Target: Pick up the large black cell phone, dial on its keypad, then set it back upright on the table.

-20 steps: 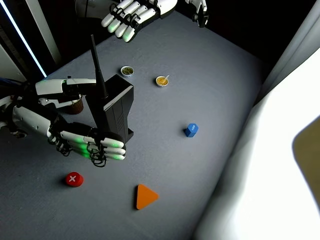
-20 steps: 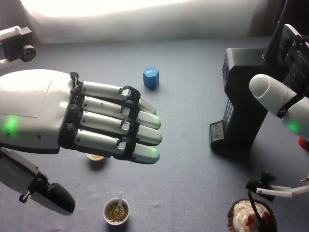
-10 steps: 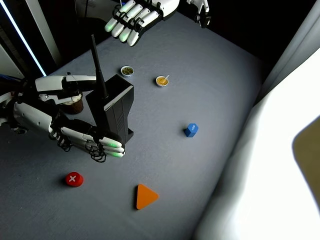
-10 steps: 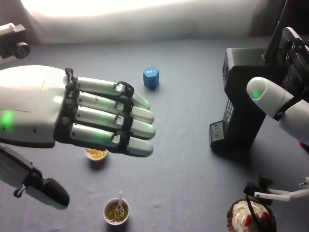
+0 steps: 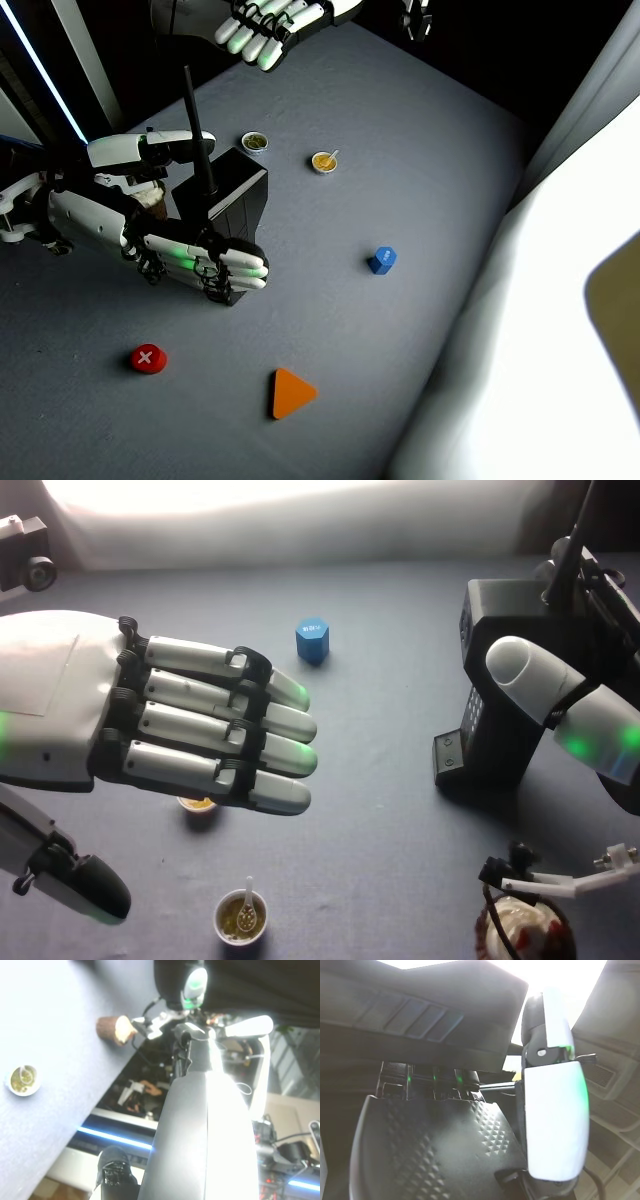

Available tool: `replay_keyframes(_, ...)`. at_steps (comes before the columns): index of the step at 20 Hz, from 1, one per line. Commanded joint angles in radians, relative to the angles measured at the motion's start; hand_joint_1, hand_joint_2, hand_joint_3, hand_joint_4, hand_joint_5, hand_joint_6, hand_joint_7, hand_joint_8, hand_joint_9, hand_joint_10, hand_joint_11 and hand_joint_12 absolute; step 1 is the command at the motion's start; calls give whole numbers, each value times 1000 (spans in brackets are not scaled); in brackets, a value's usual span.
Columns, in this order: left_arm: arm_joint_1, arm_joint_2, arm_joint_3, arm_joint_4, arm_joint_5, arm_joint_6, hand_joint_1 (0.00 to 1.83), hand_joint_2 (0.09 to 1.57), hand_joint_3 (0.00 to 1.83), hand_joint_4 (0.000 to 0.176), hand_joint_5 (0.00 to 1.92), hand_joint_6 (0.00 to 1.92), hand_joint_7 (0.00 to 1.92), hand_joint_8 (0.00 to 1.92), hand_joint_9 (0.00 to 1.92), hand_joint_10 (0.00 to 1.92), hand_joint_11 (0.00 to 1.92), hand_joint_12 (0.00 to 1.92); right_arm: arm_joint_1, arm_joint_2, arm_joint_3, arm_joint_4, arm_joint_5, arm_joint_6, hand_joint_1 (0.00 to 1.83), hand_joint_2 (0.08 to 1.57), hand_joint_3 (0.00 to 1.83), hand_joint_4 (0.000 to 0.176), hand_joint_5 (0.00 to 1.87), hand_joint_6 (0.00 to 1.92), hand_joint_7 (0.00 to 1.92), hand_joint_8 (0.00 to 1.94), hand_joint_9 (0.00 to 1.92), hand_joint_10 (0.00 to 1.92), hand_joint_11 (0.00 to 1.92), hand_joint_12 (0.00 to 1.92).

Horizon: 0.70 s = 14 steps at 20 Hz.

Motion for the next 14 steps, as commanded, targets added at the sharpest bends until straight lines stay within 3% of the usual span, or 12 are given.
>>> replay_keyframes(1,-19,5,-4,-91,-81,-6,414,1086,2,0,149,0,165,0,164,0,0,551,10,3,0,-66,103,7,1021,1014,4,0,148,6,139,2,135,2,0,531)
replay_keyframes(3,-19,4,0,-91,-73,-23,430,1082,0,0,183,8,193,6,192,8,0,641,12,2,0,-66,103,7,1002,1023,4,0,128,0,106,0,120,2,0,457)
replay_keyframes(6,-13,1,30,-90,-80,-18,452,1074,0,0,180,3,206,2,199,3,0,609,14,1,7,-66,103,7,1102,1017,4,0,273,18,163,4,187,10,0,651)
replay_keyframes(12,-10,-11,80,-91,-71,-14,425,1080,0,0,170,2,182,1,178,1,0,549,17,1,13,-65,103,7,1128,1025,0,0,286,4,210,4,234,4,0,906)
replay_keyframes(14,-10,-12,83,-92,-68,-15,461,1068,0,0,194,5,189,1,179,0,0,569,17,1,13,-64,103,7,1155,998,0,0,294,3,221,2,228,1,0,823)
